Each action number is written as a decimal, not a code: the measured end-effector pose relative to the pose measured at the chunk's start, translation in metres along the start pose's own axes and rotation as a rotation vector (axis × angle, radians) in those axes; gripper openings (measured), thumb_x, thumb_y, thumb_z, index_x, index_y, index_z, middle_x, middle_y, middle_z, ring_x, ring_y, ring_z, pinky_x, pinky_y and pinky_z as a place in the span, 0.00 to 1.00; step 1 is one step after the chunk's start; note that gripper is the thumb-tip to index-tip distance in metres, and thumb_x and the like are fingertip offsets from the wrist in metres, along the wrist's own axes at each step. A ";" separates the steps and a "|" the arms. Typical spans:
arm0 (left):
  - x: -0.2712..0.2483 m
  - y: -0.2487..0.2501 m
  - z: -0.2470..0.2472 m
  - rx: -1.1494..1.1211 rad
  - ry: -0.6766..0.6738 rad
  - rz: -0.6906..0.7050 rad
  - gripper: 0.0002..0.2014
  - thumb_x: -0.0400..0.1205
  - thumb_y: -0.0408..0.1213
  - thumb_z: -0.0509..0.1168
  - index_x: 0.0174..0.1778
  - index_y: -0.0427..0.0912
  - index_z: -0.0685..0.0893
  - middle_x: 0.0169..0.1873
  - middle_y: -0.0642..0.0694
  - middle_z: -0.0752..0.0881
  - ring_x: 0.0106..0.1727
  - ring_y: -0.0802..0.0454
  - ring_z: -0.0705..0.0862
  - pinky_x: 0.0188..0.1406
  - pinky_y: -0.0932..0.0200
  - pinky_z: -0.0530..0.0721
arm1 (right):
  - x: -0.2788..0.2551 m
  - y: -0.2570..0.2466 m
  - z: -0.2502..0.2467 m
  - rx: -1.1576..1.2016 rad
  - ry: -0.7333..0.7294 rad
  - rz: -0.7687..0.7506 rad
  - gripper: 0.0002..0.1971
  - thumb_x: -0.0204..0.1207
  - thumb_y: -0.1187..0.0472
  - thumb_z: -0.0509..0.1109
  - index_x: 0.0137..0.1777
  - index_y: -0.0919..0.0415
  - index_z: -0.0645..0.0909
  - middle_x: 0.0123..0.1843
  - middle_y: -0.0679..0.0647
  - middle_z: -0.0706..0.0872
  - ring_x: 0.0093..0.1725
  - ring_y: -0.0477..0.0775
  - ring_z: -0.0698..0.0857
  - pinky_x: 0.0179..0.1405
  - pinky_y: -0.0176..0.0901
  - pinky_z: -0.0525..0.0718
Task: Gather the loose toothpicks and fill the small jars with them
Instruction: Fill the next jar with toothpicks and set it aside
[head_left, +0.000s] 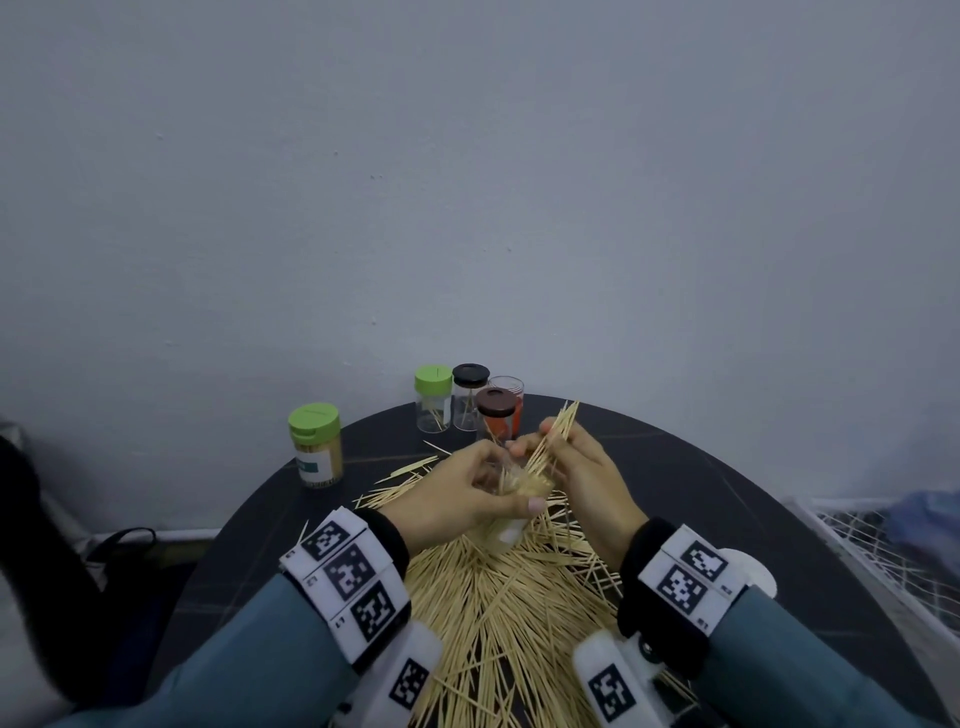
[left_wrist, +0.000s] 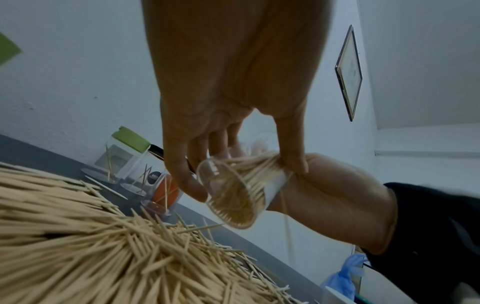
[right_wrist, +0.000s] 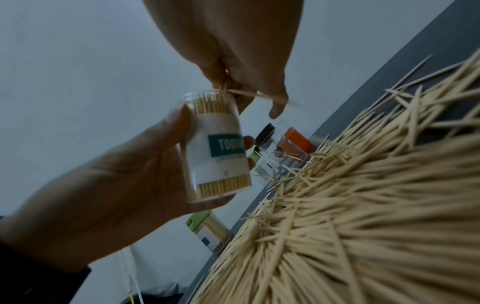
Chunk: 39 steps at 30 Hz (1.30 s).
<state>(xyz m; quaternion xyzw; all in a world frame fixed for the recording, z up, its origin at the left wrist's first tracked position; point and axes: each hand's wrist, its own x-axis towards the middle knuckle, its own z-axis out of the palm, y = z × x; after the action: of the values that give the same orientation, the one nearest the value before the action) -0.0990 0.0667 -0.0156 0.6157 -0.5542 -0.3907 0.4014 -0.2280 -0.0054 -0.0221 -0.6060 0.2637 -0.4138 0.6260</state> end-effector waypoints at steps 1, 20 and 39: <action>0.000 0.000 0.000 -0.019 0.020 0.000 0.22 0.74 0.43 0.74 0.60 0.43 0.75 0.52 0.45 0.87 0.49 0.53 0.86 0.48 0.61 0.83 | 0.000 0.000 0.000 -0.024 -0.009 0.000 0.12 0.86 0.64 0.51 0.49 0.58 0.76 0.38 0.47 0.88 0.47 0.51 0.85 0.58 0.45 0.80; -0.003 0.004 -0.002 -0.047 0.015 0.021 0.19 0.75 0.35 0.73 0.58 0.43 0.75 0.51 0.47 0.86 0.49 0.58 0.85 0.47 0.71 0.82 | 0.000 0.003 0.000 -0.029 -0.187 0.072 0.16 0.85 0.62 0.51 0.63 0.56 0.79 0.64 0.52 0.84 0.65 0.53 0.82 0.67 0.52 0.79; -0.008 0.011 -0.005 -0.069 0.003 0.032 0.20 0.76 0.34 0.72 0.63 0.43 0.75 0.50 0.48 0.87 0.48 0.58 0.86 0.50 0.66 0.83 | -0.005 0.000 0.001 -0.277 -0.165 0.016 0.18 0.87 0.55 0.48 0.68 0.50 0.76 0.63 0.40 0.82 0.61 0.34 0.80 0.64 0.30 0.76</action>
<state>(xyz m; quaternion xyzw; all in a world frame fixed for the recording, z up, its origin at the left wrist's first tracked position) -0.0988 0.0741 -0.0028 0.5932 -0.5493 -0.4023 0.4295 -0.2292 -0.0007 -0.0226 -0.7165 0.2707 -0.3173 0.5591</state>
